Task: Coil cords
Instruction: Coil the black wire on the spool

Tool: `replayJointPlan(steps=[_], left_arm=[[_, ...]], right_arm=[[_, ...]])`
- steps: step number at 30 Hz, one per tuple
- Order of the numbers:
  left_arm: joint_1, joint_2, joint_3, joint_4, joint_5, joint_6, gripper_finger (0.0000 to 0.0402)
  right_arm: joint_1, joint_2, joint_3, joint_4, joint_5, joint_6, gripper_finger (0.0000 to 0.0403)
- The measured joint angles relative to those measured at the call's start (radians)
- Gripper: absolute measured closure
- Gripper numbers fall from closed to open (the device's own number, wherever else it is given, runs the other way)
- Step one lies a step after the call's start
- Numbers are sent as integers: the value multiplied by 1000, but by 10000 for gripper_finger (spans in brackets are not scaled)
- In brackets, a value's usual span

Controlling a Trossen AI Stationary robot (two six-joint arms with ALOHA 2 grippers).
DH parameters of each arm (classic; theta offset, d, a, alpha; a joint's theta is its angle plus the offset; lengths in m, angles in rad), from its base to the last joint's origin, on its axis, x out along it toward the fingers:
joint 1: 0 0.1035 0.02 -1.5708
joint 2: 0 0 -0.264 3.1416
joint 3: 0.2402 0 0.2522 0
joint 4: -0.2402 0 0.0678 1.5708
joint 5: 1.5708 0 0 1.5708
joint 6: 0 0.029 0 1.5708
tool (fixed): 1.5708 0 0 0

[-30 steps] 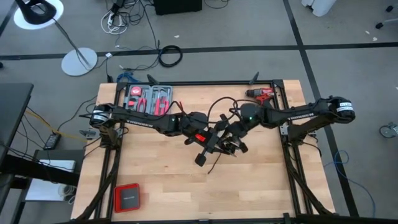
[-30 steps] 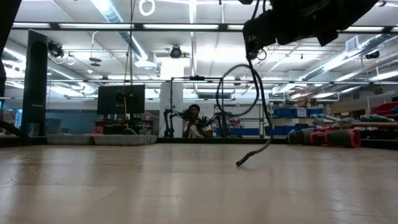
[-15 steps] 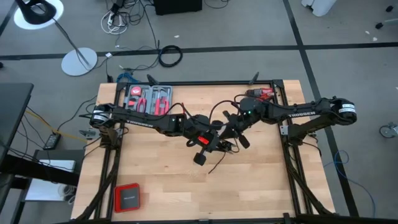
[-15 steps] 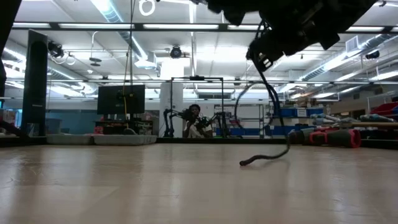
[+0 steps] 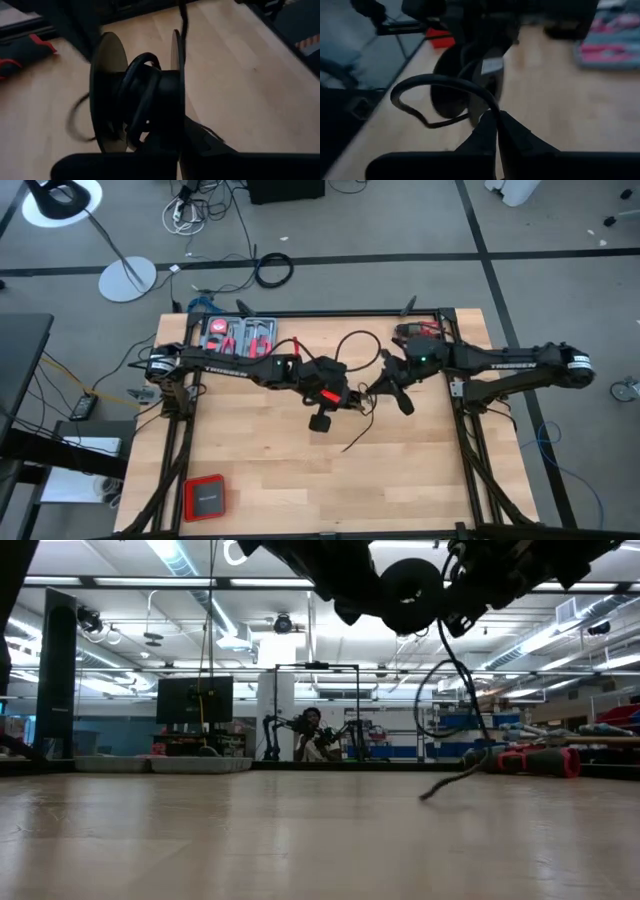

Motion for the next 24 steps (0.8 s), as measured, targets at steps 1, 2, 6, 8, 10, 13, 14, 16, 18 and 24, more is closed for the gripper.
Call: replayJointPlan(steps=[1,2,6,8,10,13,14,16,18,24], left_arm=[[4,0,0,0,10,-4,402],[6,0,0,0,21,-7,402],[13,0,0,0,68,-25,402],[13,0,0,0,74,-25,402],[12,0,0,2,85,-25,402],[12,0,0,3,107,-26,402],[12,0,0,3,110,-26,402],[12,0,0,13,111,-26,402],[12,0,0,22,121,-26,402],[11,0,0,36,155,-26,402]], right_arm=[[4,-10,0,-1,21,-24,401],[8,-17,0,6,38,-43,401],[19,-28,0,74,67,-137,401],[23,-17,0,121,69,-182,401],[28,3,0,162,70,-231,402],[33,40,0,226,68,-294,402],[33,57,1,247,64,-302,402],[33,91,1,260,62,-308,402],[33,124,7,261,43,-306,402],[32,215,76,248,-33,-300,402]])
